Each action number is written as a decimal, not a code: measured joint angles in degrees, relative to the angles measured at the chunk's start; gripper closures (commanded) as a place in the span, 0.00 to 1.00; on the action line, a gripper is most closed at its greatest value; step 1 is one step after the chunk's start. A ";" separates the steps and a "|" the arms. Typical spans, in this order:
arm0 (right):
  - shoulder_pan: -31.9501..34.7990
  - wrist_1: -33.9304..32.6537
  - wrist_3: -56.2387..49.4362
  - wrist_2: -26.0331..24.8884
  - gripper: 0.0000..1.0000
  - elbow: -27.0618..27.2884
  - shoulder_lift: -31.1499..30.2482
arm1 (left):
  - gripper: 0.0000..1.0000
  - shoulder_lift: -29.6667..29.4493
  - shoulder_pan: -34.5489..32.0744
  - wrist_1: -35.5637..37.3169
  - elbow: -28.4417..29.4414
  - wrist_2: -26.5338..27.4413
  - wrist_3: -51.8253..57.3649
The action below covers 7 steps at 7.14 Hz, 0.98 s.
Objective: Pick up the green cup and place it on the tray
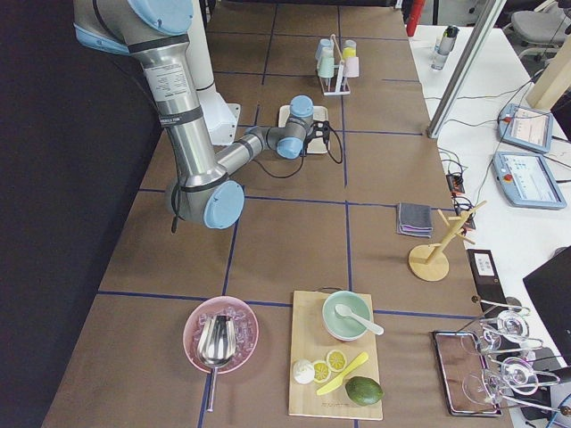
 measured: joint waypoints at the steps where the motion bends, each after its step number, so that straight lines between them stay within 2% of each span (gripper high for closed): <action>1: 0.02 0.02 0.00 -0.11 0.01 -0.01 -0.09 | 0.00 0.02 0.00 0.00 0.00 0.00 0.00; 4: 1.08 -0.94 -0.14 0.11 0.00 0.46 0.21 | 0.00 -0.05 0.00 0.00 -0.21 -0.06 0.06; 5: 3.12 -3.56 -0.69 1.60 0.00 0.88 0.82 | 0.00 -0.13 0.00 0.00 -0.55 -0.08 0.08; 7: 9.70 -13.63 -7.90 5.89 0.00 3.85 1.78 | 0.00 -0.33 0.50 -0.04 -0.88 -0.01 0.07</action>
